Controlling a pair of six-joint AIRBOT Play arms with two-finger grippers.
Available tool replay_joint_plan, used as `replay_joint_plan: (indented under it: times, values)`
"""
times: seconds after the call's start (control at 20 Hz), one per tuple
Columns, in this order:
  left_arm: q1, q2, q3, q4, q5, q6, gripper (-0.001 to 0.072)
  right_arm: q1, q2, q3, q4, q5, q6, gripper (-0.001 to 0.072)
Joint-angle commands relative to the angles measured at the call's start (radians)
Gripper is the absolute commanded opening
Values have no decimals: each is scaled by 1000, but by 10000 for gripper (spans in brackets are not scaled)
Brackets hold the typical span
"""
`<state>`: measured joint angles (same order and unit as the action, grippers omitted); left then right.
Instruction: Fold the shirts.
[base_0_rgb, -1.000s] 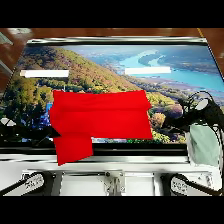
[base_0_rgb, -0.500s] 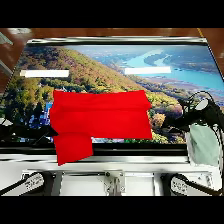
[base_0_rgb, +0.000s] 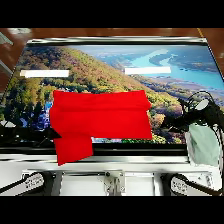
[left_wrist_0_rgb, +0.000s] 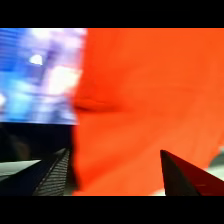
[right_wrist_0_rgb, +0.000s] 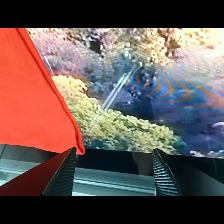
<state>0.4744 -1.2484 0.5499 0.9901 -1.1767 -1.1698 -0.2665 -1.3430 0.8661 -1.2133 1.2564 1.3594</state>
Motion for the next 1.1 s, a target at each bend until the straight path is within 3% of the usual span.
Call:
replay_joint_plan:
  times: [0.0, 0.05, 0.15, 0.25, 0.5, 0.7, 1.05]
  values:
    - [-55, -34, -19, -54, 74, 25, 577, 0, 0, 0, 2, -1, 0, 595]
    - [-76, -37, -19, -84, 104, 25, 490, 0, 0, 0, 2, -1, 0, 595]
    - [-100, -37, -19, -124, 144, 3, 144, 0, 0, 0, 2, -1, 0, 595]
    - [-101, -36, -19, -142, 135, 7, 38, 0, 0, -2, 2, -1, 0, 596]
    - [-101, -32, -19, -142, 64, 42, 38, 0, 0, -106, 143, -80, -126, 596]
    - [-101, -31, -19, -142, 30, 52, 39, 5, 0, -168, 256, -133, -132, 596]
    - [-101, -31, -18, -143, 31, 55, 38, 166, -1, -231, 262, -259, -102, 594]
